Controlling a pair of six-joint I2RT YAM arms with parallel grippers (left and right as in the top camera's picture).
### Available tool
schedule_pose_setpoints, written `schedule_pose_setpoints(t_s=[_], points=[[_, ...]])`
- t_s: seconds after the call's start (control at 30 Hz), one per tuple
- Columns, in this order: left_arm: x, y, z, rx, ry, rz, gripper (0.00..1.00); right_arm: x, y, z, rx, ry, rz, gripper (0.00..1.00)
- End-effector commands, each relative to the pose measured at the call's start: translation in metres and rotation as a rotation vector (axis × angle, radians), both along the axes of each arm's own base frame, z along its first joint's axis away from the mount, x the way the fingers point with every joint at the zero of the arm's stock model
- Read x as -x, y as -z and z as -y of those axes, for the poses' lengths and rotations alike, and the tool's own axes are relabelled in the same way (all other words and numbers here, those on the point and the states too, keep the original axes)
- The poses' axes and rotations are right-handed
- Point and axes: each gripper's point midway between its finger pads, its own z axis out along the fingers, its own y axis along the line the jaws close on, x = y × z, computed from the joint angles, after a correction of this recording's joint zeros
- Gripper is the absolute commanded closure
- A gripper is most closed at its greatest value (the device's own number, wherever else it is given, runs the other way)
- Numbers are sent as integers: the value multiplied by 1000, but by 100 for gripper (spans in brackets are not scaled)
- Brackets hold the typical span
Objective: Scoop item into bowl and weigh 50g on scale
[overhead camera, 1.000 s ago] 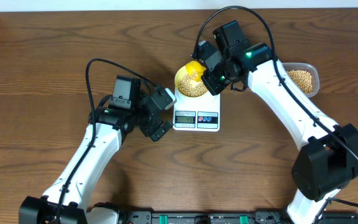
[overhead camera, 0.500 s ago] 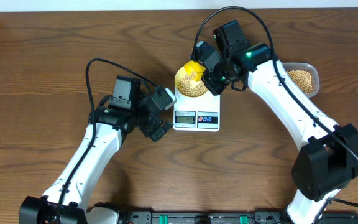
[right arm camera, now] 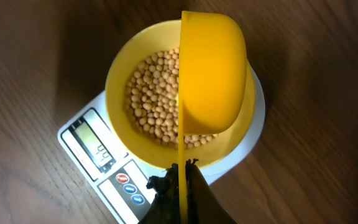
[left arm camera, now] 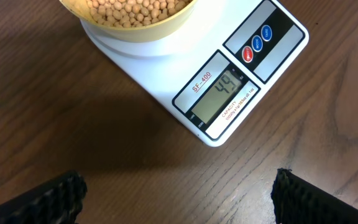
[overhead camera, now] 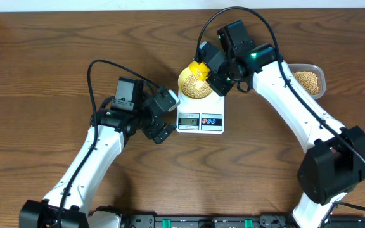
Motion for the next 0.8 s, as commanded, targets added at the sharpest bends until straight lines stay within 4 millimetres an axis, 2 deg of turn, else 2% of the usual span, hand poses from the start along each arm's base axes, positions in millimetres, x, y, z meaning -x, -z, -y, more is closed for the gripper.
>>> schedule_pose_setpoints(t_s=[0.0,0.13,0.33,0.57,0.77], points=[[0,-5,0,9,13,17,2,3,-25,-13,-107,-15,3,99],[0,-5,0,9,13,17,2,8,-32,-19,-218,0,-70,99],[0,-5,0,9,13,17,2,5,-44,-10,-355,44,-156,99],[0,-5,0,9,13,17,2,-4,-46,5,-390,107,-181,99],[0,-5,1,9,13,17,2,-5,-46,6,-390,113,-181,99]])
